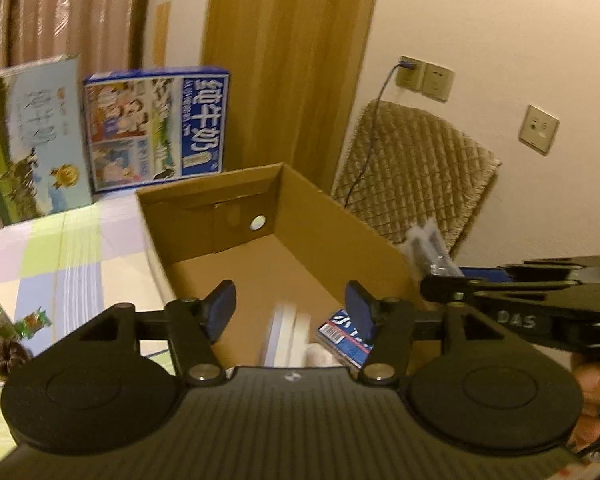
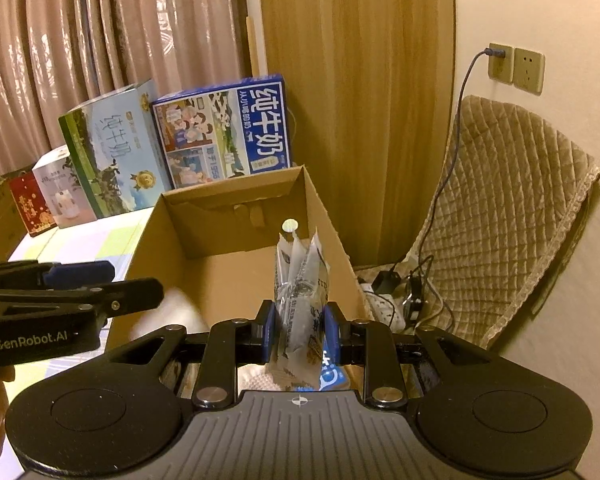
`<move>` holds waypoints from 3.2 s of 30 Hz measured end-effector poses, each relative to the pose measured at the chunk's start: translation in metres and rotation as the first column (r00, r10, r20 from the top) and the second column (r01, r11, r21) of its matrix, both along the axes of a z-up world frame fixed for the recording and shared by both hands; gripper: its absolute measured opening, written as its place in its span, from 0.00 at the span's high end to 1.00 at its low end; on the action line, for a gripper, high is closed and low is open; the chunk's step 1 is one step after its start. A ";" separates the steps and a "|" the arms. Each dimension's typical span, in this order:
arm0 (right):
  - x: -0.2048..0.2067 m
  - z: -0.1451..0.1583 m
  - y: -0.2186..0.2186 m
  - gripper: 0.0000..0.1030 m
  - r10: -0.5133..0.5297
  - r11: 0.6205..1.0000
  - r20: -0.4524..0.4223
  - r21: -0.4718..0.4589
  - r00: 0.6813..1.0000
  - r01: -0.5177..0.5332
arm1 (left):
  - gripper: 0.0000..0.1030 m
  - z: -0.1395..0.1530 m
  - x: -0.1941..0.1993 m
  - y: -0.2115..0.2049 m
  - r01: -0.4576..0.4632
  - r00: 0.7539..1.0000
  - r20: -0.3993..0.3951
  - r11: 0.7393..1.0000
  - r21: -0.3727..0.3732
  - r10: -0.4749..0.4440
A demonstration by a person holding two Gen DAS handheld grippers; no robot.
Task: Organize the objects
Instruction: 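Carry the plug adapter and snack packet over the cardboard box, then open the left gripper to drop the adapter while the right gripper releases the snack packet, then move both open grippers back over the remaining items on the table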
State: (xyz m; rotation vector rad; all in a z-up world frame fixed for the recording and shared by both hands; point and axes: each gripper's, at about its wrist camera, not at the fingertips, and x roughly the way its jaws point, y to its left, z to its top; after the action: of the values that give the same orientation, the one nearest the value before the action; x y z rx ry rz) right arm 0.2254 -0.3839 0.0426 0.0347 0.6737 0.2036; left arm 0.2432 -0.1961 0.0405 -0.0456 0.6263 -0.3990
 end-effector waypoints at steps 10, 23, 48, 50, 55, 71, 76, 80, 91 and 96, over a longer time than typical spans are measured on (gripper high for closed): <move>0.001 -0.001 0.003 0.78 0.012 1.000 -0.016 0.028 1.000 -0.011 | 0.45 0.004 -0.003 0.019 -0.032 0.999 0.014 0.999 0.006 0.032; 0.015 0.000 0.020 0.65 0.071 0.991 -0.005 0.116 0.997 -0.070 | 0.29 0.008 -0.005 0.039 -0.085 0.996 0.016 0.996 0.002 0.085; -0.004 0.016 0.027 0.33 0.063 0.990 0.022 0.125 0.998 -0.065 | 0.13 0.004 -0.028 0.091 -0.151 0.988 0.014 0.987 0.049 0.151; -0.005 0.019 0.034 0.30 0.076 0.990 0.032 0.117 0.997 -0.079 | 0.12 0.004 -0.029 0.096 -0.157 0.988 0.013 0.986 0.049 0.156; -0.011 0.029 0.052 0.08 0.102 0.989 0.060 0.103 0.993 -0.108 | 0.08 0.004 -0.034 0.109 -0.175 0.985 0.015 0.983 0.057 0.174; -0.022 0.049 0.130 0.02 0.232 0.967 0.114 0.078 0.966 -0.242 | 0.01 0.003 -0.060 0.192 -0.288 0.958 0.024 0.954 0.080 0.287; -0.025 0.050 0.162 0.02 0.278 0.951 0.128 0.101 0.952 -0.292 | 0.01 -0.005 -0.071 0.244 -0.382 0.924 0.025 0.916 0.119 0.382; -0.024 0.044 0.189 0.02 0.298 0.940 0.114 0.135 0.948 -0.312 | 0.01 -0.013 -0.082 0.277 -0.455 0.890 0.046 0.876 0.162 0.454; -0.010 -0.009 0.262 0.02 0.342 0.924 0.059 0.164 0.938 -0.347 | 0.01 -0.036 -0.088 0.324 -0.502 0.864 0.064 0.839 0.212 0.500; -0.002 -0.070 0.278 0.02 0.390 0.919 -0.066 0.091 0.918 -0.384 | 0.01 -0.045 -0.076 0.331 -0.491 0.868 0.032 0.844 0.216 0.496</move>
State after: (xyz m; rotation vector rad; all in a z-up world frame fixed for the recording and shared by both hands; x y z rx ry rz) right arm 0.2234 -0.1059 -0.0269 -0.0178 0.7513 0.6138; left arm 0.1667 0.1352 -0.0047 -0.0017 0.6545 0.1753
